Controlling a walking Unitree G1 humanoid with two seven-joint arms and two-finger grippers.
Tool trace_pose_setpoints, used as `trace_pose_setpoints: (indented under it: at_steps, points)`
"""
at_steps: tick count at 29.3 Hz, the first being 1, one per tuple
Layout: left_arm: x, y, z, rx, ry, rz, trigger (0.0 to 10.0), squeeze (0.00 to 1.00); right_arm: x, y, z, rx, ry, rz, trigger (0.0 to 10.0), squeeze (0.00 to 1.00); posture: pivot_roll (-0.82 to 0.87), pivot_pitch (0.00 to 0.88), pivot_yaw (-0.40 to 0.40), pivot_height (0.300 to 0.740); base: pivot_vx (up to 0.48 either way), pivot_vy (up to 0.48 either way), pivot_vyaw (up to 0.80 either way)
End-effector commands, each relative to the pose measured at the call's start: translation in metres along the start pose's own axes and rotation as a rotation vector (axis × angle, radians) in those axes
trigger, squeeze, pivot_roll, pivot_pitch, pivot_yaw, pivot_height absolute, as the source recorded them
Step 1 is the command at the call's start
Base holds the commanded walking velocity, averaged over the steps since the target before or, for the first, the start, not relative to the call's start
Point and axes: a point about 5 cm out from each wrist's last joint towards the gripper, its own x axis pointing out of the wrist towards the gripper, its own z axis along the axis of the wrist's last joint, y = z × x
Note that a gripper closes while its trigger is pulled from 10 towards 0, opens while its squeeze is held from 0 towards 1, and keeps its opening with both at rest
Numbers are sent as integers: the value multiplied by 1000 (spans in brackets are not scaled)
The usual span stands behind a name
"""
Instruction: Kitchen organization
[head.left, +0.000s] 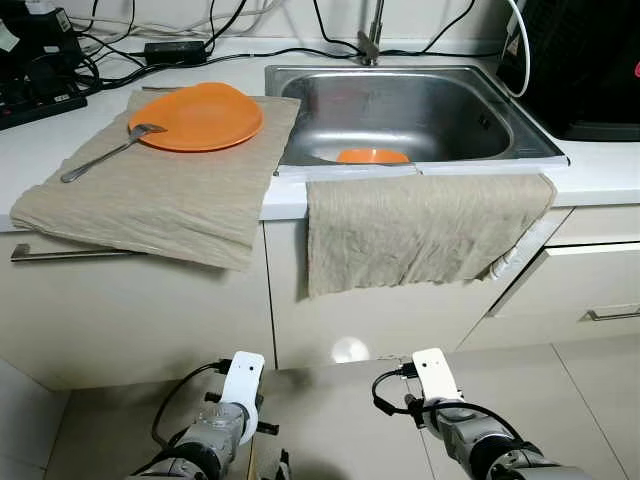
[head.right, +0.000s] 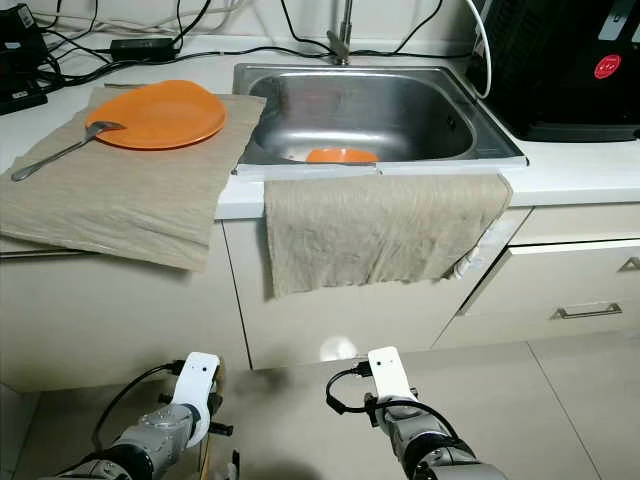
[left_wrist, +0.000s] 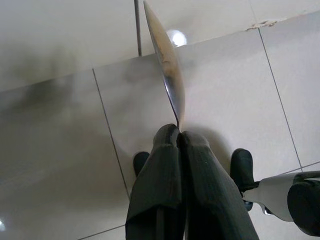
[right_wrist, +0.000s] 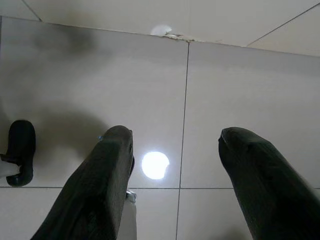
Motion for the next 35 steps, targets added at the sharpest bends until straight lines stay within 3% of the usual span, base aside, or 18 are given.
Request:
trace_pose_setpoints:
  at_steps: [1, 15, 35]
  points:
    - [0, 0, -5, 11, 29, 5, 10000, 0, 0, -2, 2, 1, 3, -4, 10000, 0, 78, 0, -29, 740, 0, 0, 0]
    - [0, 2, 1, 21, 18, -2, 10000, 0, 0, -2, 6, 42, -8, -25, 10000, 0, 60, 0, -16, 740, 0, 0, 0]
    - [0, -1, 1, 36, 31, -10, 10000, 0, 0, -5, 6, 10, -3, -23, 10000, 0, 50, 0, -12, 740, 0, 0, 0]
